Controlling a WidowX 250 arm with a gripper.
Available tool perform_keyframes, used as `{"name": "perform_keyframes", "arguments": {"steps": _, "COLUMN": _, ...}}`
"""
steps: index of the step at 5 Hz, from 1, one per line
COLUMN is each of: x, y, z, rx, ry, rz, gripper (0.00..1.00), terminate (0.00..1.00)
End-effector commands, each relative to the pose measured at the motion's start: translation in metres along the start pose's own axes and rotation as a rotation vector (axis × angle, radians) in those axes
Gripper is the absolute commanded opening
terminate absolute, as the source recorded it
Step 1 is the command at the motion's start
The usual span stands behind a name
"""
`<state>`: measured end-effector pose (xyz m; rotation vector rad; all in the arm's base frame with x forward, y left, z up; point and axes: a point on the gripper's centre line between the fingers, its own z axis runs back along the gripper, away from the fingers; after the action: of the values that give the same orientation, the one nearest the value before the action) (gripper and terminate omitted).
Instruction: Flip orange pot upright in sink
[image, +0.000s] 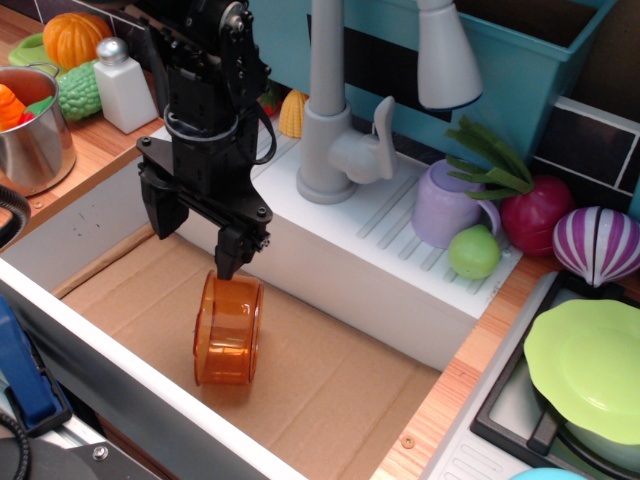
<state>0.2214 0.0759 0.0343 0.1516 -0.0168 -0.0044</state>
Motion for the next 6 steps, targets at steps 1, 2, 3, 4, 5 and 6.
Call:
{"name": "perform_keyframes", "arguments": {"steps": 1, "x": 0.0, "y": 0.0, "z": 0.0, "rx": 0.0, "ry": 0.0, "rz": 0.0, "gripper": 1.0, "terminate": 0.0}}
{"name": "perform_keyframes", "arguments": {"steps": 2, "x": -0.005, "y": 0.003, "z": -0.004, "rx": -0.082, "ry": -0.028, "rz": 0.082, "gripper": 1.0, "terminate": 0.0}}
{"name": "perform_keyframes", "arguments": {"steps": 3, "x": -0.012, "y": 0.005, "z": -0.01, "rx": -0.154, "ry": -0.066, "rz": 0.16, "gripper": 1.0, "terminate": 0.0}}
{"name": "perform_keyframes", "arguments": {"steps": 4, "x": -0.011, "y": 0.011, "z": -0.015, "rx": -0.258, "ry": -0.082, "rz": 0.202, "gripper": 1.0, "terminate": 0.0}}
{"name": "perform_keyframes", "arguments": {"steps": 5, "x": -0.004, "y": 0.015, "z": -0.02, "rx": -0.361, "ry": -0.079, "rz": 0.238, "gripper": 1.0, "terminate": 0.0}}
{"name": "perform_keyframes", "arguments": {"steps": 6, "x": 0.004, "y": 0.013, "z": -0.022, "rx": -0.413, "ry": -0.089, "rz": 0.266, "gripper": 1.0, "terminate": 0.0}}
